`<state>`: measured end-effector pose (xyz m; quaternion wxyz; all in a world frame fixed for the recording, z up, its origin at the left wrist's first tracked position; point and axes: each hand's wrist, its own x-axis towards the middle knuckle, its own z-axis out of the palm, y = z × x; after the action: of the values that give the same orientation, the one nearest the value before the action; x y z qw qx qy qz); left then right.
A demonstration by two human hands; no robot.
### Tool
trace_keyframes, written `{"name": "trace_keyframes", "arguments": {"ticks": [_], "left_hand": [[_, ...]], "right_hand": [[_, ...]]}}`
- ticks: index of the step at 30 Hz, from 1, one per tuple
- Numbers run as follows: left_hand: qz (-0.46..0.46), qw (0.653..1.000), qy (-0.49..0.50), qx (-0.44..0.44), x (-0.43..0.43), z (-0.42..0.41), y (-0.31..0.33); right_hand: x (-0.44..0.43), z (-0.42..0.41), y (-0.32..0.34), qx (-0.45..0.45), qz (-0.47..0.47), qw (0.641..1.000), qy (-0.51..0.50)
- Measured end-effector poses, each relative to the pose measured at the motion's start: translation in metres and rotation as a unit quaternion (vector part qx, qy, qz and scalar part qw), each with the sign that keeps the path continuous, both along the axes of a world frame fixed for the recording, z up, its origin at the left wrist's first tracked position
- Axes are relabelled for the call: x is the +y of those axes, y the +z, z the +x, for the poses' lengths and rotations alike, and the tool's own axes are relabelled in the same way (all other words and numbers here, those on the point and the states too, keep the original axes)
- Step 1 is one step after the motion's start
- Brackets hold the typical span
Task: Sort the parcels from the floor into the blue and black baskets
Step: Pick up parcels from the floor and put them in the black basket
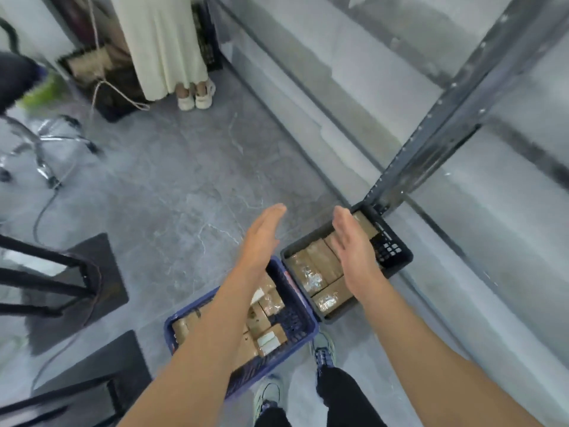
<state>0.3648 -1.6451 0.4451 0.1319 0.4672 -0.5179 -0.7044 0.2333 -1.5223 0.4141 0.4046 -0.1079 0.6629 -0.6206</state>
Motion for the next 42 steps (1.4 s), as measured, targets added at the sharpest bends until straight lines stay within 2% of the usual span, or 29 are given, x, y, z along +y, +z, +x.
{"name": "trace_keyframes", "arguments": {"ticks": [9,18,26,34,42], "left_hand": [[-0.069,0.978,-0.185,0.064,0.075,-0.018,0.128],[-0.060,0.921,-0.366,0.115,0.211,-0.061,0.182],[-0.059,0.850,-0.505,0.138,0.369,-0.070,0.211],[-0.047,0.787,-0.599,0.139,0.526,-0.057,0.218],[-0.036,0.698,-0.702,0.135,0.689,-0.012,0.214]], "right_hand": [[0.103,0.034,0.140,0.076,-0.050,0.984,-0.154],[0.256,0.056,0.222,0.124,-0.106,0.924,-0.346],[0.412,0.085,0.229,0.131,-0.121,0.844,-0.507],[0.568,0.134,0.232,0.141,-0.118,0.772,-0.609],[0.713,0.218,0.223,0.145,-0.082,0.698,-0.696]]}}
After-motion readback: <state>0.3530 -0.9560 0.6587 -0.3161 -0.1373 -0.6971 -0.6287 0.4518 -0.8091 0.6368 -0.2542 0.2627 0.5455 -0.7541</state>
